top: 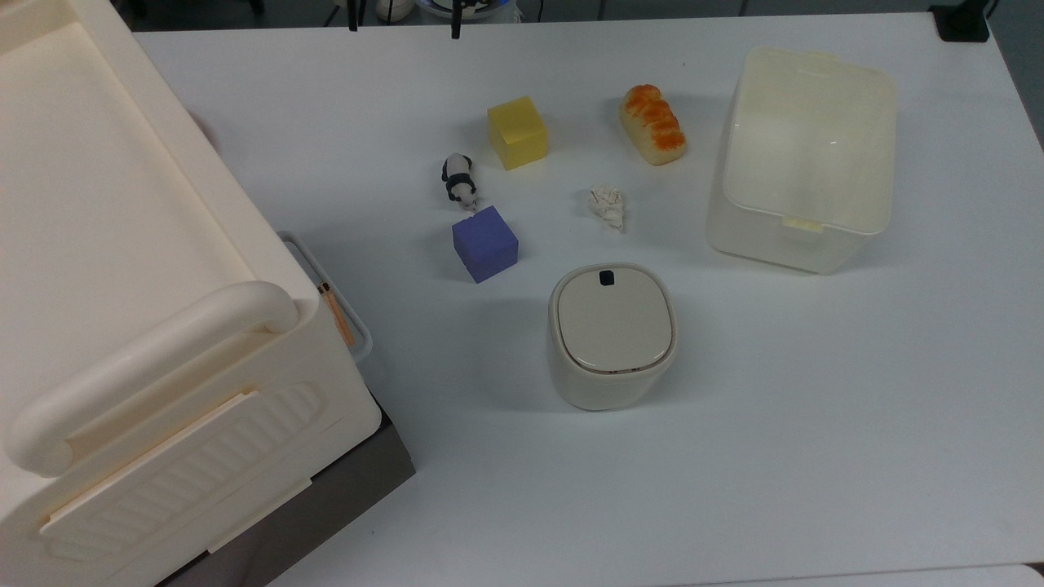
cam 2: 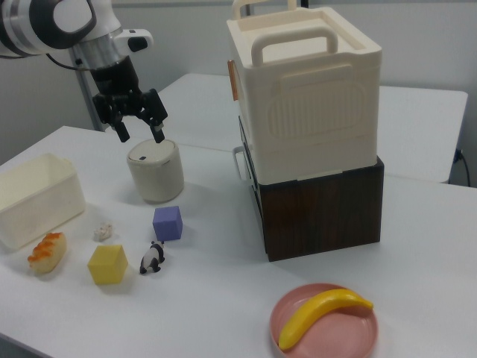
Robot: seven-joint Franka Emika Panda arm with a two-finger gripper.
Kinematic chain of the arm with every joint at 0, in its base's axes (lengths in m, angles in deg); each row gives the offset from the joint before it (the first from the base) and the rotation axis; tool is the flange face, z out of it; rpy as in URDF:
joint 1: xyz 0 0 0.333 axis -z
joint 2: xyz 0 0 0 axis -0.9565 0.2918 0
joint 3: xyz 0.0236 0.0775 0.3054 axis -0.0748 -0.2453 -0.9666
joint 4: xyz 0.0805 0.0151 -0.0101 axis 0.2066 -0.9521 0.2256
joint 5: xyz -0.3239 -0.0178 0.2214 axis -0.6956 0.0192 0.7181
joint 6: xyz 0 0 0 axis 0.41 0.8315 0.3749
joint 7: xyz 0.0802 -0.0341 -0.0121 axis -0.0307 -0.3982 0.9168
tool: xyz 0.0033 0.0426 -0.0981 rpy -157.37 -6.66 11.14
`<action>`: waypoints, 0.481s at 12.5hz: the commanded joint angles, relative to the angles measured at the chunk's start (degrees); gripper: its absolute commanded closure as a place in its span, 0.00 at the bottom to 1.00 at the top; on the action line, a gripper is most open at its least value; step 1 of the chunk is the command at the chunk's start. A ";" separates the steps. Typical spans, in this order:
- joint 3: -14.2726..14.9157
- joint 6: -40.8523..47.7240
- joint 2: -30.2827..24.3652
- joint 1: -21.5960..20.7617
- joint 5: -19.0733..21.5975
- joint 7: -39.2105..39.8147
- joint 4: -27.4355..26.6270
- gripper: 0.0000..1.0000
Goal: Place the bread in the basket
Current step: 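Raise the open gripper and move it toward the orange pastry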
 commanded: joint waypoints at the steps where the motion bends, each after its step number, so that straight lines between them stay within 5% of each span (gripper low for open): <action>1: -2.81 0.47 1.00 -1.28 1.14 2.02 -0.58 0.00; 6: -5.74 0.55 2.33 -1.29 1.50 -5.80 0.47 0.00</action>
